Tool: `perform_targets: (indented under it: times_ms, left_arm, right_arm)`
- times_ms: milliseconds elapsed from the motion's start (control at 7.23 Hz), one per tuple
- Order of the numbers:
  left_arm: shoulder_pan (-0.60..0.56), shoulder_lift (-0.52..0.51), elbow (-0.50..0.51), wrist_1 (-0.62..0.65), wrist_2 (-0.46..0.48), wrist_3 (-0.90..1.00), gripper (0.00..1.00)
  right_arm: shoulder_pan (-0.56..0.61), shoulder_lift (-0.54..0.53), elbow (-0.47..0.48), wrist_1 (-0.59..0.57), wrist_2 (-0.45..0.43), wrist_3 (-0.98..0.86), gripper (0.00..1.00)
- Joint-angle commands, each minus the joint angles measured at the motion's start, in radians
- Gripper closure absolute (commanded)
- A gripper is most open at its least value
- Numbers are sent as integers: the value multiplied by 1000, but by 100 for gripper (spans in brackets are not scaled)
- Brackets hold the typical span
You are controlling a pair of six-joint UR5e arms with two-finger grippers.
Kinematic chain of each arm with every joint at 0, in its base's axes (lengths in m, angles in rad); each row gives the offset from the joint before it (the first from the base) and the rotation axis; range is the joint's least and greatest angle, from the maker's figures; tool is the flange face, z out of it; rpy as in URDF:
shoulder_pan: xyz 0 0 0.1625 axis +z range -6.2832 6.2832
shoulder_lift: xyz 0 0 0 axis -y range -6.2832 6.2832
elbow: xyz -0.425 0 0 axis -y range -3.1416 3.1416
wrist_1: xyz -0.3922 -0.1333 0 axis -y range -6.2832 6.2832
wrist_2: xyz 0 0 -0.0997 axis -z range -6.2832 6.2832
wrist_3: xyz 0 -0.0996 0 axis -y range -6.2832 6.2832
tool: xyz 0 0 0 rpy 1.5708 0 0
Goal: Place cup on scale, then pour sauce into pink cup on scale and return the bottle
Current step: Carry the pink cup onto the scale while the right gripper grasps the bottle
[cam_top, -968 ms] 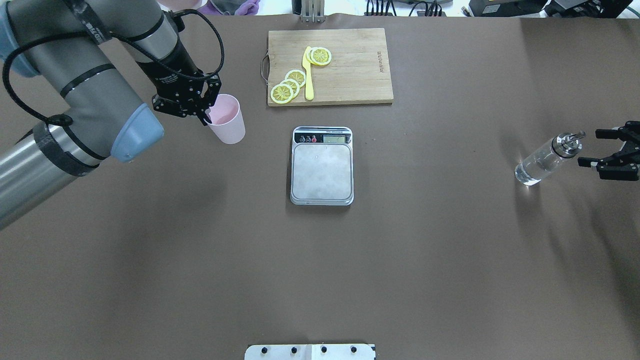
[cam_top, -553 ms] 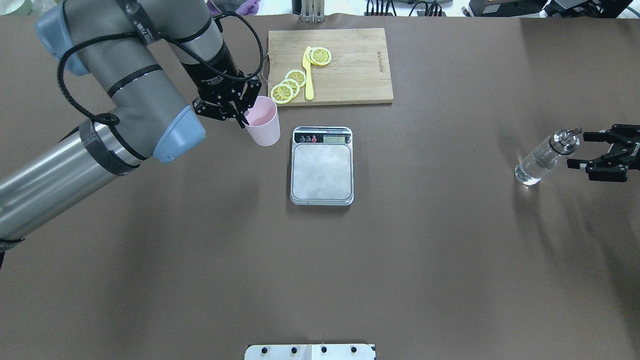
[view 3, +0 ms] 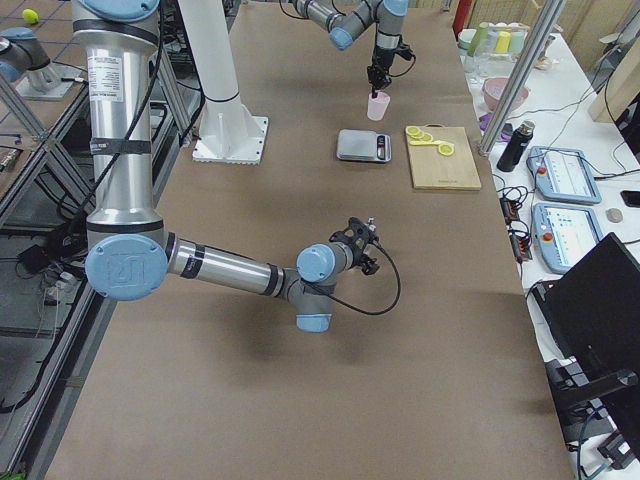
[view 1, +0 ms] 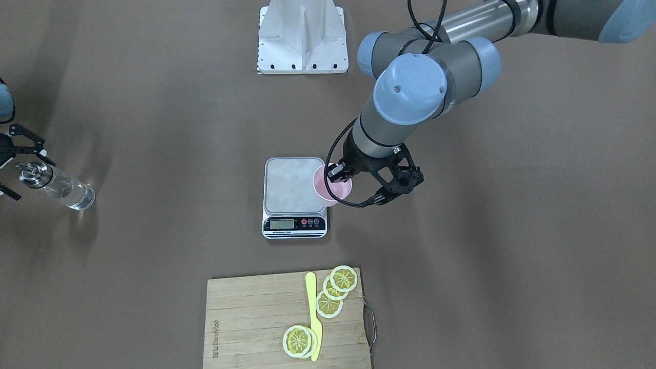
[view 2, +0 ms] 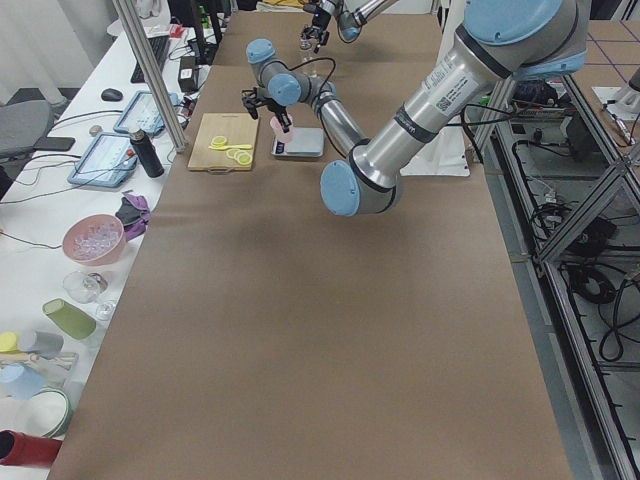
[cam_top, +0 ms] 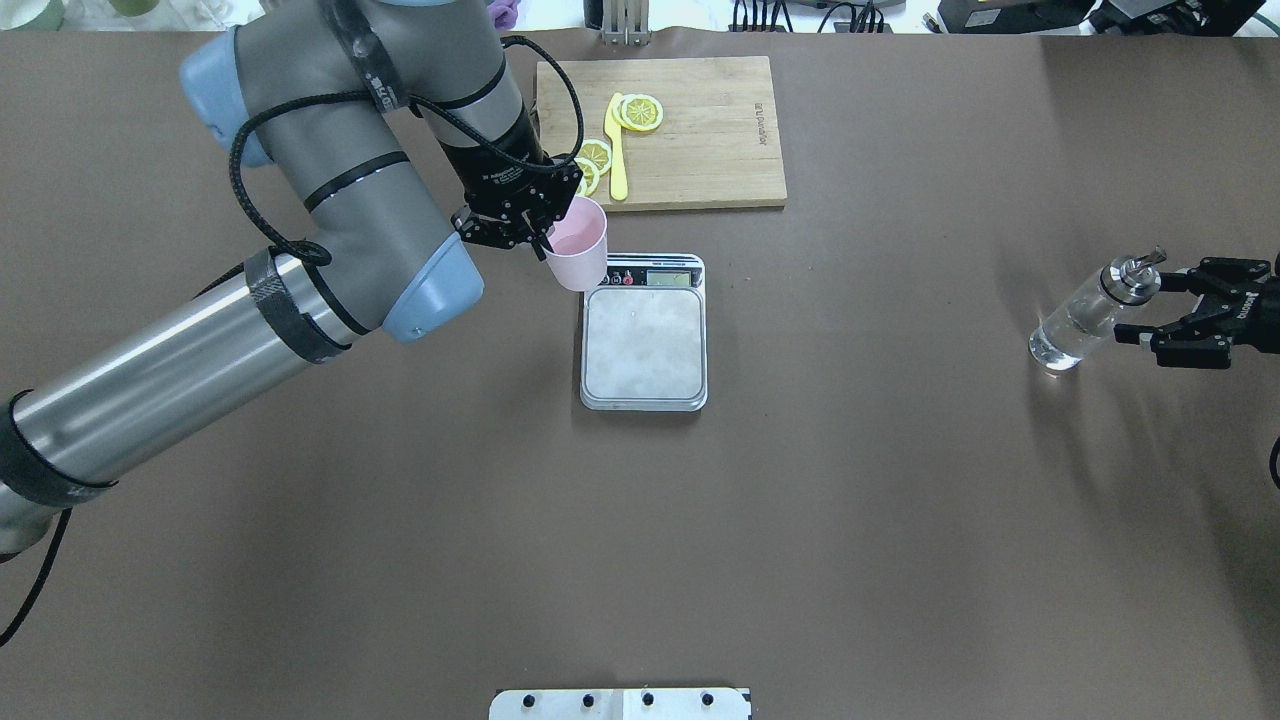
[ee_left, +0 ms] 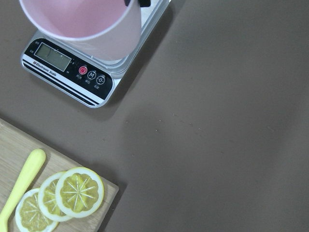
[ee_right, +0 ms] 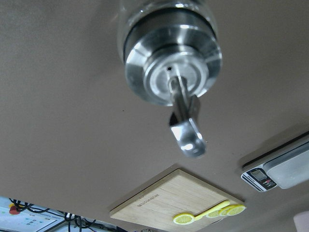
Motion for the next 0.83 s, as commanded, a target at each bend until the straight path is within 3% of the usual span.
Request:
perform_targets:
  times_ms: [0,277,691]
  left_arm:
    - [20,-34,19,-3,44,-45,100]
    - [61,-94,95,-26,47,-68,100]
    - [100,-94,109,-52,78,-69,100]
  right_arm:
    - [-24,1,0,6,1,16,0]
    - [-45,1,11,15,4,42,0]
    - [-56,11,4,37,-19,43,0]
